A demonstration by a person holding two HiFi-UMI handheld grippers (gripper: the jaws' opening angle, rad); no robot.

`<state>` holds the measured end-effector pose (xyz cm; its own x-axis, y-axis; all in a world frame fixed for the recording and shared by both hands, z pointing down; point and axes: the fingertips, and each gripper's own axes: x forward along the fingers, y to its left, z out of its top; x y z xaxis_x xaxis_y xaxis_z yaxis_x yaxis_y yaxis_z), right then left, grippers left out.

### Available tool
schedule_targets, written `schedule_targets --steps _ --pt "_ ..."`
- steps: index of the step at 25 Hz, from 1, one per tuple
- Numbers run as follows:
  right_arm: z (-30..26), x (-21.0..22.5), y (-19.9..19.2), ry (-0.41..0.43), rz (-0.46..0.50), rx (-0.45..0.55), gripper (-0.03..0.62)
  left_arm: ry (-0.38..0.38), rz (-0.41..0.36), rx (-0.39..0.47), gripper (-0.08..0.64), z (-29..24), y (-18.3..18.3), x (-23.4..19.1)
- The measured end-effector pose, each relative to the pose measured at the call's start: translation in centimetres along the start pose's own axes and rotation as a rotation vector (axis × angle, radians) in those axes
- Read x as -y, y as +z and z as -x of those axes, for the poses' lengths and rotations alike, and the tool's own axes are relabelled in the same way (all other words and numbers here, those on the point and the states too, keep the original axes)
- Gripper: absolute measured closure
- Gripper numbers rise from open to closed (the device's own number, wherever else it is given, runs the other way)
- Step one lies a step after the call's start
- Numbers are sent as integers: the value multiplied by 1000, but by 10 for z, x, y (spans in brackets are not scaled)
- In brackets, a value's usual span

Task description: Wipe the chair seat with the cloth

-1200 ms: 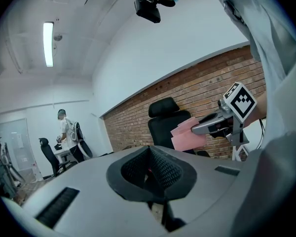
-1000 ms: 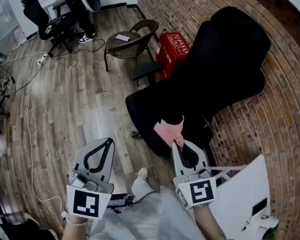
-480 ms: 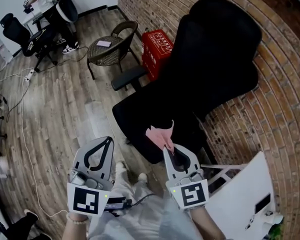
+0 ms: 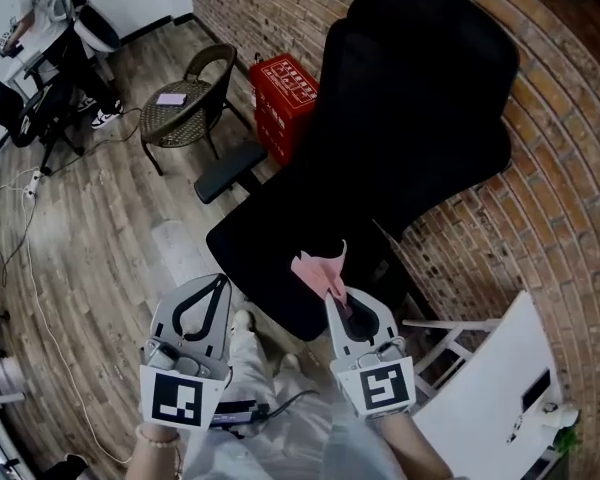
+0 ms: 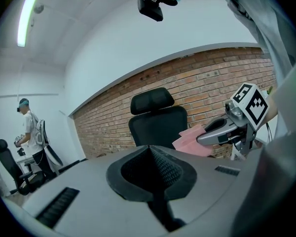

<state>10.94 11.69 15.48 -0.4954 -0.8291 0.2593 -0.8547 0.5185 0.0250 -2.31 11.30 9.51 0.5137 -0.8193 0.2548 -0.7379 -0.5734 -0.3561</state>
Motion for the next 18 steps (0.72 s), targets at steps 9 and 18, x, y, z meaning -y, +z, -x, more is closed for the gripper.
schedule_targets --steps 9,18 --pt "-94 31 -37 -128 -172 -110 537 -97 12 -50 541 -66 -68 -56" --pt "-185 52 -85 -256 -190 -180 537 -183 21 -36 541 -140 -127 -94"
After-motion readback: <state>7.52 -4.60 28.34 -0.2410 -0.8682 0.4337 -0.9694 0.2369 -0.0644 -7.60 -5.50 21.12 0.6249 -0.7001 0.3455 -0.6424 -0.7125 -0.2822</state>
